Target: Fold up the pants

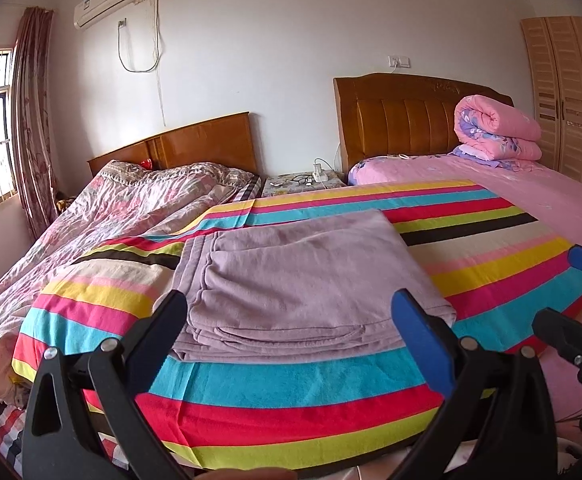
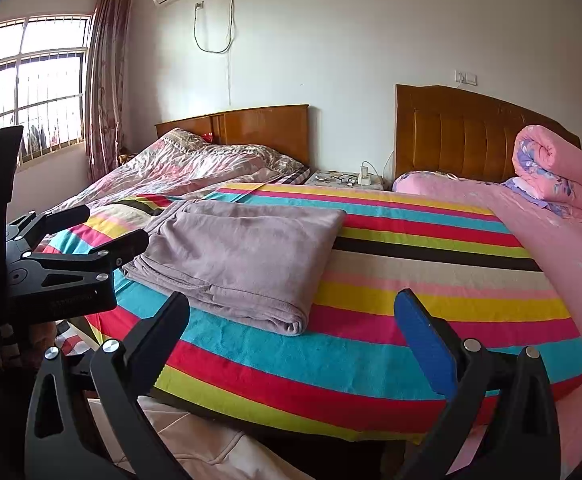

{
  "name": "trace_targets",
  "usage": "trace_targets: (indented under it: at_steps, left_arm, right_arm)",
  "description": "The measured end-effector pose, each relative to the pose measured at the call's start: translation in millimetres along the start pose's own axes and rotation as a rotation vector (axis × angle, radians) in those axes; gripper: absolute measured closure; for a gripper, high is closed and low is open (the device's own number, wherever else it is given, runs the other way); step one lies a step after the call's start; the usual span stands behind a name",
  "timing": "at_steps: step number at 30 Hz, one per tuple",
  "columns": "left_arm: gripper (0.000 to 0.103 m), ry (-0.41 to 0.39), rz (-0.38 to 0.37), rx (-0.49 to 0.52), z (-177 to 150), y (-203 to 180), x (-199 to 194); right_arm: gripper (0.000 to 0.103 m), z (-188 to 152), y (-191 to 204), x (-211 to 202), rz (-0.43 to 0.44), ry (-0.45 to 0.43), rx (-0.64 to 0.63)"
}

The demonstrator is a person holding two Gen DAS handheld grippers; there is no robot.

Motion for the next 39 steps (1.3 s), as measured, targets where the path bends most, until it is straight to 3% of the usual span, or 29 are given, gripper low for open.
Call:
trace_targets:
  at_steps: [19, 39]
  left_arm:
    - [0.001, 0.046, 0.004, -0.072, -4, 17, 10]
    - [0.001, 0.051, 0.004, -0.075, -6, 18, 11]
  right_arm:
    - [0.004, -1, 3, 3, 0.015, 0.015, -0.017]
    - [0.004, -1, 1, 4, 0.019, 0.018, -0.012]
Point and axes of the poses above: each gripper's, at about its wrist camera, not at the fingertips, and x roughly the way its jaws point, y to its left, z to its top, the point moved 6 cm from there along x, roughly the way its jaws point, and after that the axes turned 6 degrees about -x, right-handed, at the moved point
